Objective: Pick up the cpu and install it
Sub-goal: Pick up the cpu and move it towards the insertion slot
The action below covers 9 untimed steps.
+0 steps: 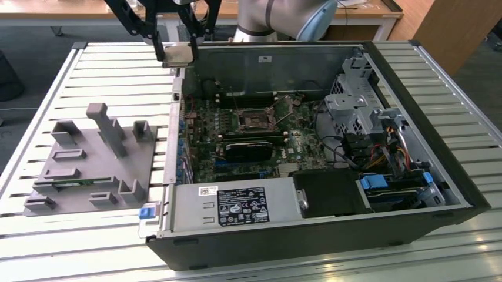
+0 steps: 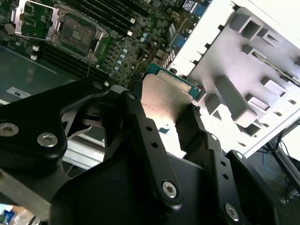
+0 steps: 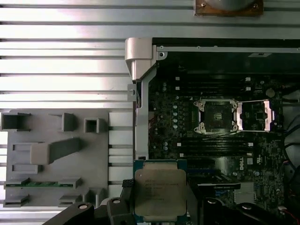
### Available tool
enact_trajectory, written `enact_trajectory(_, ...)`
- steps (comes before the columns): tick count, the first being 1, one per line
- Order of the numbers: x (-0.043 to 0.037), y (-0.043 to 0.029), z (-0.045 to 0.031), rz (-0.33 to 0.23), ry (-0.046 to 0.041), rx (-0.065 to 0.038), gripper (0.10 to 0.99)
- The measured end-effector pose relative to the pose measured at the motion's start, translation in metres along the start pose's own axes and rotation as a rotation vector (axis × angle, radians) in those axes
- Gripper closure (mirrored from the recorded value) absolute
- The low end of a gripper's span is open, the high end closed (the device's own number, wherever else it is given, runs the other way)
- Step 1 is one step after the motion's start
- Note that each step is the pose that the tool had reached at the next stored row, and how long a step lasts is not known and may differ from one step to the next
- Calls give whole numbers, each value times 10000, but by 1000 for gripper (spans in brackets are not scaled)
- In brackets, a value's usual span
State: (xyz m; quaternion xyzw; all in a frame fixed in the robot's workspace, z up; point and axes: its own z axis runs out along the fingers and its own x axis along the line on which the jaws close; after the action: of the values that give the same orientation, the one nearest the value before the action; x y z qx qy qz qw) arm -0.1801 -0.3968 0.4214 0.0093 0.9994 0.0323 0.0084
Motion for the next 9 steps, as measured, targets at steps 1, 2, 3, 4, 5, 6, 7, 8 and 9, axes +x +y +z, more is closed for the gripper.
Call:
enact_trajectory(1, -5, 13, 3, 0, 0, -1, 553)
enact_trajectory(2, -11, 28, 7, 0, 0, -1, 553)
enact_trajectory(3, -17, 44, 10, 0, 0, -1, 553)
enact_trajectory(4, -24, 61, 13, 0, 0, -2, 553)
enact_trajectory(5, -31, 78, 16, 0, -1, -1, 553)
enact_trajectory(6, -40, 96, 19, 0, 0, -1, 553)
enact_trajectory(7, -49, 110, 22, 0, 1, -1, 553)
enact_trajectory(8, -57, 123, 25, 0, 0, -1, 553)
enact_trajectory(9, -86, 134, 32, 0, 0, -1, 553)
